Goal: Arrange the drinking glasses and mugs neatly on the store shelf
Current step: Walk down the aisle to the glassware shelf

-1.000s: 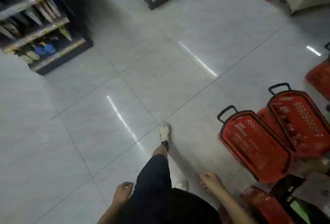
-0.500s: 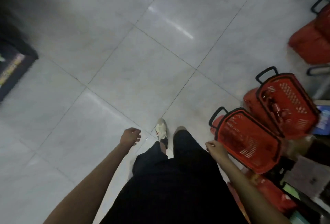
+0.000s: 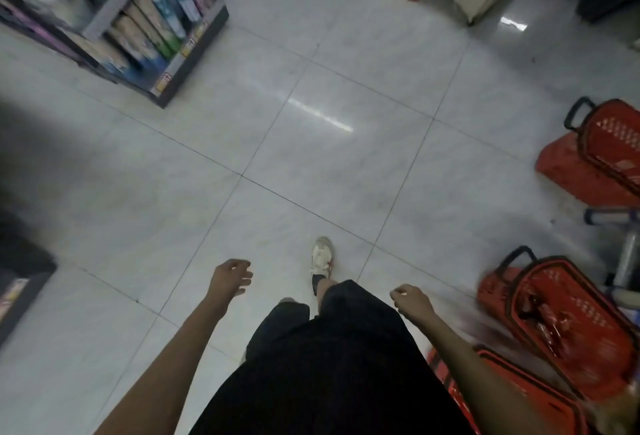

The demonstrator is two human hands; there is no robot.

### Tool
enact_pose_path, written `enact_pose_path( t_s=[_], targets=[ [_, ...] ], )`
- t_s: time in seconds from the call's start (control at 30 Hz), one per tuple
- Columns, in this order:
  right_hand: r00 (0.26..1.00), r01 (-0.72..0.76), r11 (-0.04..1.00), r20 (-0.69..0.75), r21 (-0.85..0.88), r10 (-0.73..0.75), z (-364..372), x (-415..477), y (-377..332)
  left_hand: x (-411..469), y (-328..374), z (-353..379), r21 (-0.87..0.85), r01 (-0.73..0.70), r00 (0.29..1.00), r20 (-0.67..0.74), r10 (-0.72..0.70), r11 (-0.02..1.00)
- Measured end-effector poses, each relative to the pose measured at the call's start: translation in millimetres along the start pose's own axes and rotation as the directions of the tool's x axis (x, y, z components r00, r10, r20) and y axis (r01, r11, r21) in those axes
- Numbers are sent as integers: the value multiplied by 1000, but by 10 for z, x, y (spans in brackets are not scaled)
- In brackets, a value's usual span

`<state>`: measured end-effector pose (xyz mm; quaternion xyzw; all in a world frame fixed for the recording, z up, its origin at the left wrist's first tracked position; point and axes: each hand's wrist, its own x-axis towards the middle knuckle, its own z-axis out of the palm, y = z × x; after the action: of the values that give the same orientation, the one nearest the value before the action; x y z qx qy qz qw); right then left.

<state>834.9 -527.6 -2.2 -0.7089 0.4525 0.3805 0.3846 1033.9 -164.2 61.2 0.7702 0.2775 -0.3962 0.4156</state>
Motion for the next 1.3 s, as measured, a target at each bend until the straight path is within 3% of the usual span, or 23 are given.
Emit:
enact_pose_path(
  t_s=[0.27, 0.47, 0.63, 0.8, 0.93, 1.03, 1.1, 1.23, 1.3],
  targets=[
    [968, 252, 967, 4, -22, -252, -1332, 873, -3363, 531, 713, -410, -114, 307, 950, -20, -311, 945],
    [958, 284, 959, 18, 14, -285, -1934, 1666, -5103, 1590, 2016, -717, -194, 394, 914, -24, -406, 898],
    [993, 120, 992, -16, 28, -120, -2599, 2047, -5812, 2503, 3852, -885, -180, 340, 940, 32, -340, 923],
    [993, -101, 992, -47, 69, 104, -3322, 2392, -6297, 3453, 6054, -1018, -144, 111, 994, 38, -106, 983],
    [974, -212, 928, -6, 307, 225, -3858, 2785, -6960, 4226, 7678, -1097, -132, -26, 998, 48, 33, 991],
    [974, -178, 885, -51, 429, 221, -4294, 3317, -7621, 4804, 8649, -1156, -105, -70, 996, 48, 76, 992],
    [978, -170, 895, -42, 411, 205, -4614, 3680, -8242, 5146, 9131, -1210, -91, -59, 997, 49, 63, 994],
    [994, -100, 985, -24, 139, 104, -5268, 4326, -9644, 5591, 9751, -1381, -95, 73, 997, 15, -72, 993],
    [997, -55, 995, -41, 88, 59, -5594, 4594, -10401, 5732, 10012, -1468, -129, 128, 992, -1, -129, 983]
  ],
)
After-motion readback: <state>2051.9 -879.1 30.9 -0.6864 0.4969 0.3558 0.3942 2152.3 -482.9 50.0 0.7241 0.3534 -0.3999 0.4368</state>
